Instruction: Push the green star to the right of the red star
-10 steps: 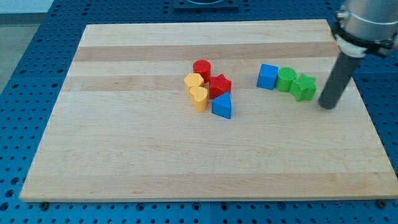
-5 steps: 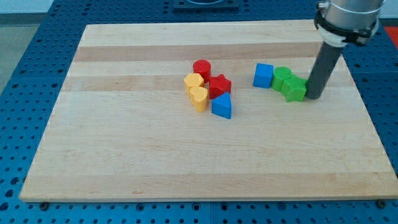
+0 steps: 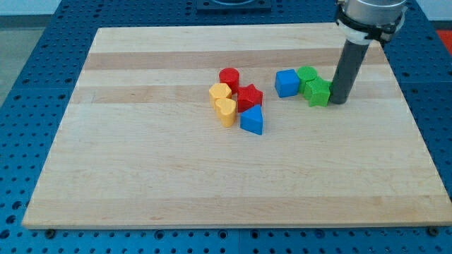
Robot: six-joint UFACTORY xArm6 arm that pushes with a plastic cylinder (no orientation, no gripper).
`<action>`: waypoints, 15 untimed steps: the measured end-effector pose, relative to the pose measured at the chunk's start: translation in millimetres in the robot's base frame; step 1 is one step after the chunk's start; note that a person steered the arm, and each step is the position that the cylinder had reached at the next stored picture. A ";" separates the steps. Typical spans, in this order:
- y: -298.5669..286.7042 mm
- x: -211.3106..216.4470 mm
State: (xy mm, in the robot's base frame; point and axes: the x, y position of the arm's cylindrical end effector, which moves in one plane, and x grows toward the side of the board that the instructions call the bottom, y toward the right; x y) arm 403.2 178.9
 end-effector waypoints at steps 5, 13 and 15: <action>-46.3 1.4; -77.6 -17.0; -83.5 -16.8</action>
State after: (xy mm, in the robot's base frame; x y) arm 386.3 95.4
